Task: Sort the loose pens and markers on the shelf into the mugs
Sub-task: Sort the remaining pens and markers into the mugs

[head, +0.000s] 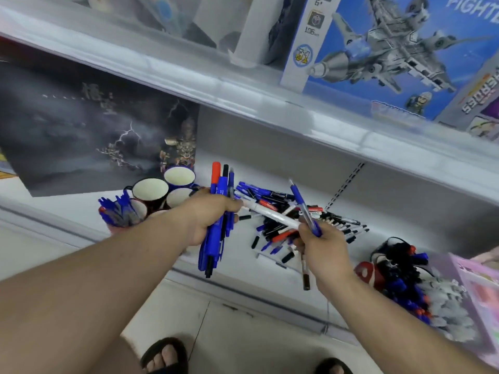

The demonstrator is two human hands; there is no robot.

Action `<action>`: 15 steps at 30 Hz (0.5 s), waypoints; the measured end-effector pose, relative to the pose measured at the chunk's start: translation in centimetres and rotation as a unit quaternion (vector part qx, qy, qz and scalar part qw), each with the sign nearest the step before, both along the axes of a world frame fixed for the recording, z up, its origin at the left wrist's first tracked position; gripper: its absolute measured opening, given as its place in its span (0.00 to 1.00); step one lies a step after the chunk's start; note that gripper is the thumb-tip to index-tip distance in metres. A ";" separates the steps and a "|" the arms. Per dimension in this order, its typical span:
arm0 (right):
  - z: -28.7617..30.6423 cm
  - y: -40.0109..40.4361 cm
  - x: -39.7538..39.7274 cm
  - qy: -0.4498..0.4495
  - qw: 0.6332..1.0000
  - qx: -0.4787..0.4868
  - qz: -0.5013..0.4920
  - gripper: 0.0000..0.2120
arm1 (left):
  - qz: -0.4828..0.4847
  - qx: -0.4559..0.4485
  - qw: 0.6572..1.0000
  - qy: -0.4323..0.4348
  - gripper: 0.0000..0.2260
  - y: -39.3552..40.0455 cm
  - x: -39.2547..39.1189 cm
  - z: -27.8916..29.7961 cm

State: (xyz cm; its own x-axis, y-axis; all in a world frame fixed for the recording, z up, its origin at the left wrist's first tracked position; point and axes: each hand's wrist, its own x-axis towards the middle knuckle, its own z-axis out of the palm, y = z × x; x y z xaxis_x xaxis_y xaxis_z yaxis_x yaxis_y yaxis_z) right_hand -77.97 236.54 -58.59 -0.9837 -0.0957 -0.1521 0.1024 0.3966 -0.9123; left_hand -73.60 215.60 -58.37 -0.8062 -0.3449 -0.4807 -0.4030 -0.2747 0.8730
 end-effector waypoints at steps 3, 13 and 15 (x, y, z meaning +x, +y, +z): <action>0.5 4.1 -1.7 0.003 0.998 0.053 -0.033 0.15 | -0.049 0.017 0.999 0.015 0.05 4.7 -2.5 0.5; 5.6 23.0 -6.2 0.028 0.948 0.287 -0.137 0.12 | -0.191 0.084 0.977 0.035 0.05 21.6 -7.1 2.5; 6.3 26.7 -6.6 0.025 0.937 0.310 -0.158 0.12 | -0.212 0.101 0.972 0.034 0.05 24.2 -7.6 2.2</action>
State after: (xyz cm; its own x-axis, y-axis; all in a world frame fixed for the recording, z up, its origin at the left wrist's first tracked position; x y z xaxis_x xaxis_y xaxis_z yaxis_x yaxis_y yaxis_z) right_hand -84.58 263.22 -52.30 -0.9557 0.2922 -0.0351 0.2666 0.8089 -0.5240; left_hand -81.17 239.79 -56.13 -0.8875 0.1202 -0.4449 -0.4606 -0.2645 0.8473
